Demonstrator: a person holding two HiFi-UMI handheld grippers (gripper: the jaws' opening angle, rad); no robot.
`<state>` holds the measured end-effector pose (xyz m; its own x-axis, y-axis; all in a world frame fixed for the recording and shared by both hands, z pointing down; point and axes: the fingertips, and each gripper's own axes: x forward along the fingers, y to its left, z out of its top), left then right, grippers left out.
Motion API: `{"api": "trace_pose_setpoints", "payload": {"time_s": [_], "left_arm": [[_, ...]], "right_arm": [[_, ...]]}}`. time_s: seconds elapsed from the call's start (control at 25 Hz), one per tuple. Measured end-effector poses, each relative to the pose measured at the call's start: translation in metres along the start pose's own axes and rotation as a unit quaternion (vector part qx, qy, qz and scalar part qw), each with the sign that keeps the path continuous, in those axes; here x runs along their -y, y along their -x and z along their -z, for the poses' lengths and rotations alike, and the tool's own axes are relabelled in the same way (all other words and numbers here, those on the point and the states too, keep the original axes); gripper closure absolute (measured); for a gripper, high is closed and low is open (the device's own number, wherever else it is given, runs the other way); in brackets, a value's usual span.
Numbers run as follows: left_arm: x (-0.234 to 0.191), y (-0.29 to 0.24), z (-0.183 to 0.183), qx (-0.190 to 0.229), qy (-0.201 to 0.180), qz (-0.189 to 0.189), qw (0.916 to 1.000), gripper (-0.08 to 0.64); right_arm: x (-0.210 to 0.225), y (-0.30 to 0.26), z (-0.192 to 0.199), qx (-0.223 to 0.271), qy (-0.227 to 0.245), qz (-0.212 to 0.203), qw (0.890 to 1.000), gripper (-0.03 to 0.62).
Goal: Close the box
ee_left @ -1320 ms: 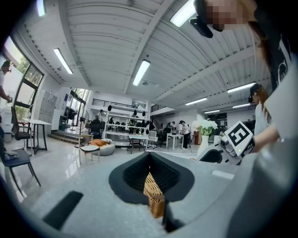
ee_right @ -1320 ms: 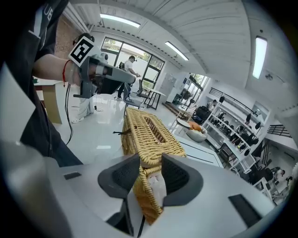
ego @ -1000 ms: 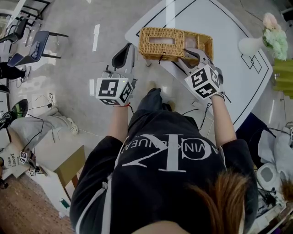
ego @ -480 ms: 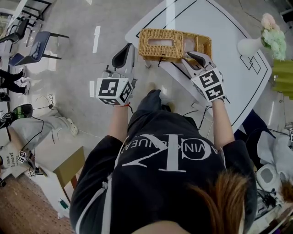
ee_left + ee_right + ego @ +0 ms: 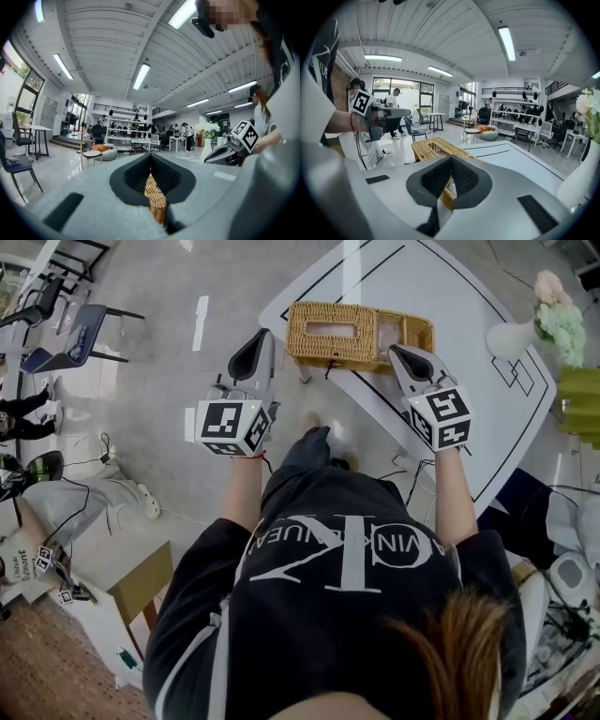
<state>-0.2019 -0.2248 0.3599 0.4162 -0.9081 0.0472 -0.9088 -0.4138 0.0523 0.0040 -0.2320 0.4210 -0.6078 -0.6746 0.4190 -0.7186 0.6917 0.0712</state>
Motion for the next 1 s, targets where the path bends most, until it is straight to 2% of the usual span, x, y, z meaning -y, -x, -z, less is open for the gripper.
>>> {"api": "trace_pose_setpoints", "payload": {"time_s": [0.44, 0.8, 1.0], "left_arm": [[-0.01, 0.003, -0.012, 0.01, -0.007, -0.016, 0.9998, 0.549], [-0.014, -0.001, -0.018, 0.015, -0.009, -0.022, 0.9996, 0.549], [-0.013, -0.003, -0.021, 0.019, -0.013, -0.024, 0.9995, 0.549]], "right_arm": [[0.014, 0.01, -0.025, 0.069, -0.036, 0.017, 0.997, 0.592], [0.035, 0.02, -0.043, 0.124, -0.077, 0.033, 0.989, 0.594], [0.041, 0.027, -0.052, 0.154, -0.081, 0.041, 0.984, 0.594]]}}
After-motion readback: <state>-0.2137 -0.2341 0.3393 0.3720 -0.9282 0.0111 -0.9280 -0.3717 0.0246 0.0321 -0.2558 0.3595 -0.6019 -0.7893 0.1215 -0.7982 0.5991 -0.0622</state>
